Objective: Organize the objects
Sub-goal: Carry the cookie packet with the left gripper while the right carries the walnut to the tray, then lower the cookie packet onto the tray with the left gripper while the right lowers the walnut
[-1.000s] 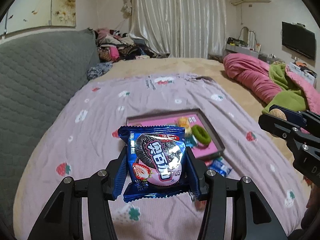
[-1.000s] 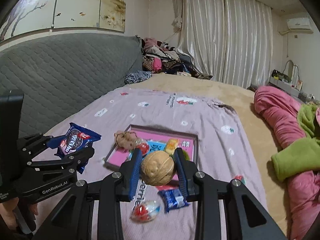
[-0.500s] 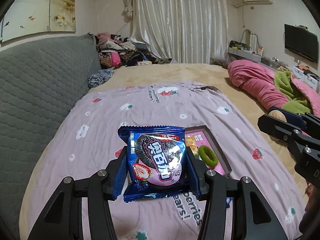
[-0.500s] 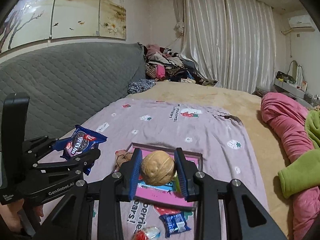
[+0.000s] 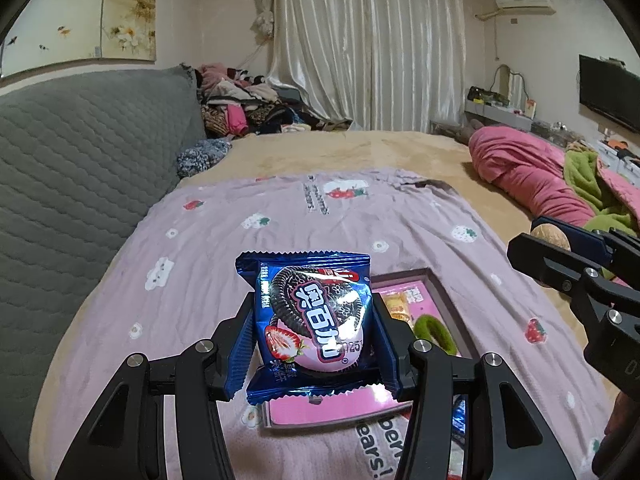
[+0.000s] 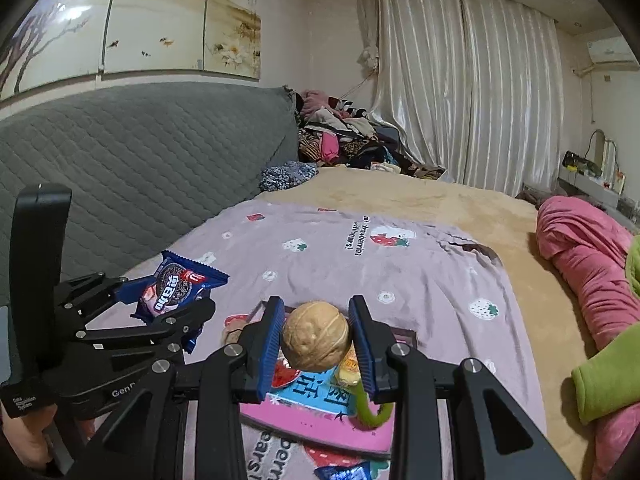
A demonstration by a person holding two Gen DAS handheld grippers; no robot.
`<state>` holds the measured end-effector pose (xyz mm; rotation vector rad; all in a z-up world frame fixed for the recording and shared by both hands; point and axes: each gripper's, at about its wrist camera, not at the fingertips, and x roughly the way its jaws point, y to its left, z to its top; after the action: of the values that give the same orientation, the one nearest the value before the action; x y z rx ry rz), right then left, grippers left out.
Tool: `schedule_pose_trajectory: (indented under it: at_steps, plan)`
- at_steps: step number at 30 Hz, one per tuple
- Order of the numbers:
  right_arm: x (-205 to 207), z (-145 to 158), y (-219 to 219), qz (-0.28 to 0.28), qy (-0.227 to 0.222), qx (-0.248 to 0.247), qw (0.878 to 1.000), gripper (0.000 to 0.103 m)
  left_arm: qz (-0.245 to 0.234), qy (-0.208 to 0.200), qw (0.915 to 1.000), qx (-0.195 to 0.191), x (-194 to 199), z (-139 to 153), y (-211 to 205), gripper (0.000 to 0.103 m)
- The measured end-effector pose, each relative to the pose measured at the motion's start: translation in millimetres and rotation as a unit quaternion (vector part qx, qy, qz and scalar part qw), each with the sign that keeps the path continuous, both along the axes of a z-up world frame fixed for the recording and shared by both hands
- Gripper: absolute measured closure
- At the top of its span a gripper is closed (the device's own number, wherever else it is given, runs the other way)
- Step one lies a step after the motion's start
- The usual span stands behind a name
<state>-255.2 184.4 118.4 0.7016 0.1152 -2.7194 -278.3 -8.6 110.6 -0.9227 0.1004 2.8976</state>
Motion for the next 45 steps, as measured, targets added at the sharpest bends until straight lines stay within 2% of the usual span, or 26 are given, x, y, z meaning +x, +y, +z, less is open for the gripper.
schedule_pose_trajectory:
  at_steps: [3, 13, 20, 31, 45]
  plan:
    - [-9.5, -14.4, -1.9, 0.001, -0.010, 0.000, 1.000, 0.069, -0.004, -0.011, 0.9998, 0.014, -9.5, -14.9, -1.4, 0.049]
    - [-33.1, -61.1, -6.0, -0.003, -0.037, 0.005, 0.999, 0.069, 0.010, -0.035, 0.9993, 0.012, -38.4, -69.9, -10.2, 0.049]
    - [-48.8, -104.0, -9.7, -0.005, -0.070, 0.017, 0.997, 0.069, 0.007, -0.054, 0.9979, 0.035, -48.7, -110.1, -19.1, 0.049]
    - [-68.5, -162.4, -3.5, -0.018, -0.114, 0.018, 0.993, 0.069, 0.015, -0.069, 0.9973, 0.021, -56.3, -167.9, -20.5, 0.049]
    - [-84.9, -208.4, -17.7, -0.013, -0.154, 0.055, 0.986, 0.069, 0.009, -0.091, 0.9957, 0.016, -60.1, -200.9, -18.5, 0.049]
